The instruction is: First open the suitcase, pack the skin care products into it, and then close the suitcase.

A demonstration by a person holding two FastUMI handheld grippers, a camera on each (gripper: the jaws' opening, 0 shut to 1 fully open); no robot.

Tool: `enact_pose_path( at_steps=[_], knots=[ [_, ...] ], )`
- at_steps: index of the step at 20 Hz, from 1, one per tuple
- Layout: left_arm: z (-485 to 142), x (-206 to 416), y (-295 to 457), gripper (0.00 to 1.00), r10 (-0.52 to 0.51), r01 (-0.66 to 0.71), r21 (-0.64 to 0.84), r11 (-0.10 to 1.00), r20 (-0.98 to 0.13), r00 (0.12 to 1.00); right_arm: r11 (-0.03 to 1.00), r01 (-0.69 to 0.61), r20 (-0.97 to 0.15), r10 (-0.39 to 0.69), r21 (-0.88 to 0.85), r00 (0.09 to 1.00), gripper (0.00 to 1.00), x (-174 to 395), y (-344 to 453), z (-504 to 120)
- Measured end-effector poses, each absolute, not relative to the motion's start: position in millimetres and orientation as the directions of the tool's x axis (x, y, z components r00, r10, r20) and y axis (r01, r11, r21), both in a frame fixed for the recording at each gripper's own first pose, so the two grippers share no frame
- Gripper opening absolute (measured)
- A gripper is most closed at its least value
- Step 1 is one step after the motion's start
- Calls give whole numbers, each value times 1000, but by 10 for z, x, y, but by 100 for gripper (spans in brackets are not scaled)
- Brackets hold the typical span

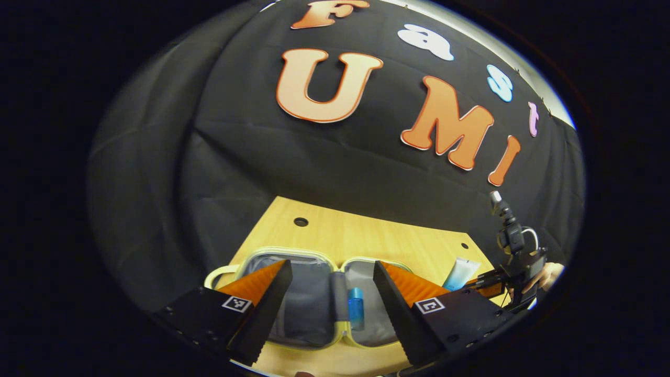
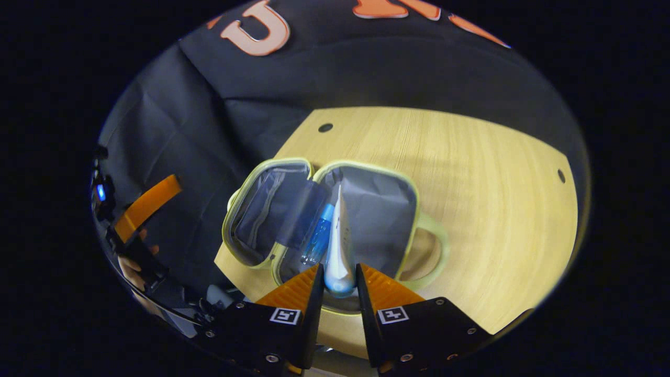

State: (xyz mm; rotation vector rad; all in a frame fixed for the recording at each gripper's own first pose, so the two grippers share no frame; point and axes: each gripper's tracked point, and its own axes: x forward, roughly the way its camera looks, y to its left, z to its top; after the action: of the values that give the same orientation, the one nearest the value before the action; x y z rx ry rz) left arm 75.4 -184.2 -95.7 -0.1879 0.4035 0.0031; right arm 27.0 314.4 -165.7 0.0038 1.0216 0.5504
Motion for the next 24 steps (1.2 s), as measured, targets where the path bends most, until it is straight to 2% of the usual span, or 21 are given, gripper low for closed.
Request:
enact_pose_path(
  at_steps=[6, 7, 8, 14, 15, 18, 19, 20, 21, 22, 23, 24],
  knots=[
    [-998, 832, -1680, 97, 33, -106, -165, 981, -395, 918, 901, -341, -901, 359, 268, 243, 40, 305, 3295, -2270],
    [-1007, 824, -1657, 97, 34, -108, -162, 981, -403, 915, 906, -321, -910, 353, 274, 219, 37, 317, 3300, -2335],
    [-1024, 802, -1642, 97, 37, -113, -163, 980, -409, 912, 914, -306, -919, 338, 268, 205, 40, 335, 3317, -2429],
    [-1100, 677, -1578, 97, 63, -157, -177, 972, -448, 892, 945, -256, -951, 254, 205, 177, 38, 531, 3273, -2845],
    [-1117, 653, -1565, 97, 67, -164, -179, 970, -452, 890, 944, -259, -950, 257, 206, 180, 33, 536, 3285, -2836],
    [-1137, 629, -1538, 97, 76, -178, -181, 967, -460, 884, 947, -255, -947, 251, 197, 200, 43, 550, 3299, -2830],
    [-1138, 624, -1537, 97, 78, -179, -181, 967, -460, 884, 949, -250, -946, 245, 190, 211, 39, 572, 3293, -2824],
    [-1137, 629, -1536, 97, 79, -180, -180, 967, -460, 884, 949, -251, -943, 247, 189, 224, 45, 588, 3281, -2809],
    [-1136, 617, -1516, 97, 81, -182, -178, 967, -460, 884, 947, -254, -939, 256, 195, 231, 46, 593, 3289, -2754],
    [-1129, 620, -1513, 97, 82, -182, -179, 967, -458, 885, 946, -260, -936, 258, 194, 240, 67, 562, 3288, -2723],
    [-1143, 612, -1501, 97, 85, -185, -180, 966, -456, 886, 944, -266, -932, 261, 193, 250, 77, 555, 3303, -2689],
    [-1154, 614, -1476, 97, 90, -191, -181, 965, -455, 886, 941, -275, -927, 268, 195, 262, 81, 532, 3311, -2630]
  ],
)
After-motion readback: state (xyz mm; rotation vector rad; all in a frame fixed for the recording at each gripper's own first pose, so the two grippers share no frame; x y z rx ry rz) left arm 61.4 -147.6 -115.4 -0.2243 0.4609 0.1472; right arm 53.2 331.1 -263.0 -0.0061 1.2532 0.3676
